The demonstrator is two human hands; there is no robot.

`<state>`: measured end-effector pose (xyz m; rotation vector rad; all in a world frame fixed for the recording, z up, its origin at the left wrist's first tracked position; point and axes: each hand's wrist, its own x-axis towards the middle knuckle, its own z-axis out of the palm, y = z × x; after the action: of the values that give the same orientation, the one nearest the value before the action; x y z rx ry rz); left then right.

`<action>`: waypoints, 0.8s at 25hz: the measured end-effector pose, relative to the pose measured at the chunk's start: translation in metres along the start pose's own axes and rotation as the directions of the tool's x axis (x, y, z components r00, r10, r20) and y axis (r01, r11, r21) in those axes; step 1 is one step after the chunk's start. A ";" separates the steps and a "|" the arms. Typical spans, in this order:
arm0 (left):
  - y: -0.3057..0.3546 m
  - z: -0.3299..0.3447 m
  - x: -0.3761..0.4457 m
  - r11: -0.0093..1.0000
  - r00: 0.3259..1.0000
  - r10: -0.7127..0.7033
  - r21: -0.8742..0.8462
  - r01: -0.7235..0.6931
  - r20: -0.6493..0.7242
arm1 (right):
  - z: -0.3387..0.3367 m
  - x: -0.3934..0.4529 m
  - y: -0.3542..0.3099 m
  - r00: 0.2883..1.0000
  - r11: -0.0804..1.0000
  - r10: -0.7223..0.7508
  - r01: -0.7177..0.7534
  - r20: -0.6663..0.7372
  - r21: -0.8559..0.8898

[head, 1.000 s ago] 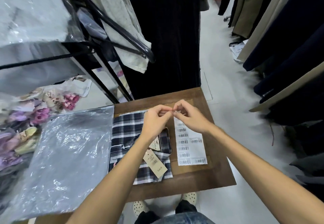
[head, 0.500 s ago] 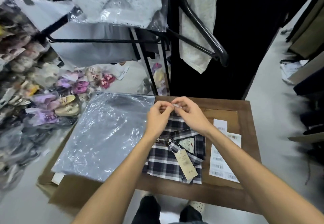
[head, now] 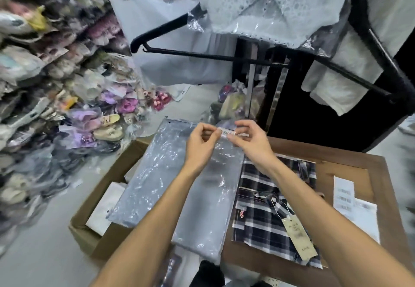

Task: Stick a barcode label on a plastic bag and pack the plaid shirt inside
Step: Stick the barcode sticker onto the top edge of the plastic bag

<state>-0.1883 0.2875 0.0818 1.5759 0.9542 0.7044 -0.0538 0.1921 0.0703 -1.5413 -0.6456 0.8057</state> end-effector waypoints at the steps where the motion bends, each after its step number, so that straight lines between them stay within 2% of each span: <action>1: -0.001 -0.011 0.006 1.000 1.000 0.010 -0.006 -0.010 0.008 | 0.011 0.006 -0.001 1.000 1.000 0.004 -0.004 -0.015 0.011; 4: -0.004 -0.047 0.030 0.998 1.000 0.010 -0.067 -0.009 0.016 | 0.046 0.025 -0.008 0.999 0.999 0.012 -0.010 -0.039 0.049; 8: -0.006 -0.089 0.064 0.998 0.999 0.040 -0.039 -0.040 0.007 | 0.086 0.046 -0.022 1.000 0.994 0.017 -0.014 -0.026 0.109; 12: -0.019 -0.124 0.092 1.000 1.000 -0.004 -0.016 0.004 0.012 | 0.124 0.069 -0.023 1.000 0.993 0.016 -0.014 -0.018 0.115; 15: -0.050 -0.141 0.099 0.994 0.994 -0.107 0.021 0.106 0.038 | 0.154 0.079 0.008 0.996 0.996 0.085 -0.084 -0.035 0.042; 17: -0.099 -0.147 0.109 0.974 0.973 -0.223 0.057 0.219 0.068 | 0.176 0.087 0.058 0.983 0.984 0.176 -0.176 -0.054 -0.005; 20: -0.133 -0.139 0.086 0.944 0.942 -0.321 0.118 0.309 0.100 | 0.174 0.061 0.097 0.955 0.954 0.285 -0.291 -0.078 -0.068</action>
<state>-0.2911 0.4395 -0.0226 1.4868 1.1360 0.3396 -0.1600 0.3327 -0.0403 -1.7529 -0.4109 0.9509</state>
